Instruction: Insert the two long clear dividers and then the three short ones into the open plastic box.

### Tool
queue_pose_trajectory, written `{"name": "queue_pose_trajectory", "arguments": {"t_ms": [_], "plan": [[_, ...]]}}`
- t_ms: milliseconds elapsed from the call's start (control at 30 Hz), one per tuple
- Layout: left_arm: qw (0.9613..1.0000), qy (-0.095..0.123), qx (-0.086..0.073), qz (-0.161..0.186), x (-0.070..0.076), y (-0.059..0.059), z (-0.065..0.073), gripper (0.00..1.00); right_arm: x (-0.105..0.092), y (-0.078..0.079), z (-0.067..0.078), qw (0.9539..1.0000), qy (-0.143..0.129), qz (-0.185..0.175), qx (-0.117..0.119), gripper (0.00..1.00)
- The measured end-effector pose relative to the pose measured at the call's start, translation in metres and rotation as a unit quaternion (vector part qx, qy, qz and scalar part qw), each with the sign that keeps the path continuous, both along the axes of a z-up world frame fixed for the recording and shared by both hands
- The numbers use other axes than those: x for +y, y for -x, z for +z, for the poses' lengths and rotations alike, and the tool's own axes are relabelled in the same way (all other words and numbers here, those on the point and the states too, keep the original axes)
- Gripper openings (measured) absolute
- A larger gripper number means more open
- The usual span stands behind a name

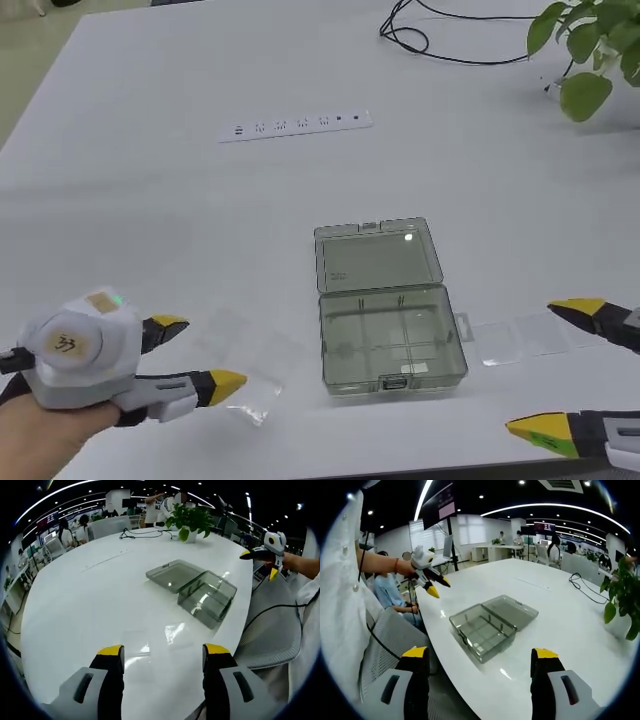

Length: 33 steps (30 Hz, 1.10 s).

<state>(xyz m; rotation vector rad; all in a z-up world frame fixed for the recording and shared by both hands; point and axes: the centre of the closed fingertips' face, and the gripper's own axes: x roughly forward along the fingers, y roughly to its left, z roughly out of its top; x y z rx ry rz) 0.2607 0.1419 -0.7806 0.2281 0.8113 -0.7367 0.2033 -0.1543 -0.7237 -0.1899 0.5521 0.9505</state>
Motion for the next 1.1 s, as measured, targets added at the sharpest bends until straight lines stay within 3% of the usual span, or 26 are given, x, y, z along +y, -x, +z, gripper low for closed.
{"name": "queue_pose_trajectory", "arguments": {"t_ms": [67,233,533,900,1000,1100], "plan": [[0.9999,-0.005,0.008,0.004,0.003,-0.003,-0.006,0.63,0.001,0.000,0.000,1.0000,-0.001,0.000,0.001,0.83],[0.9979,-0.051,0.040,0.011,0.018,-0.004,-0.024,0.53,0.002,0.000,-0.003,1.0000,-0.001,0.001,0.003,0.83],[0.9932,-0.078,0.084,0.024,0.027,-0.006,-0.044,0.45,0.003,0.001,-0.005,1.0000,-0.003,0.000,0.006,0.83],[0.9857,-0.119,0.114,0.031,0.037,-0.007,-0.062,0.41,0.003,0.001,-0.008,1.0000,-0.004,-0.001,0.009,0.82],[0.9850,-0.115,0.122,0.041,0.037,-0.007,-0.064,0.42,0.004,0.001,-0.008,0.9999,-0.006,-0.002,0.008,0.82],[0.9831,-0.129,0.126,0.033,0.038,-0.006,-0.069,0.42,0.004,0.000,-0.008,0.9999,-0.006,-0.003,0.009,0.82]]}}
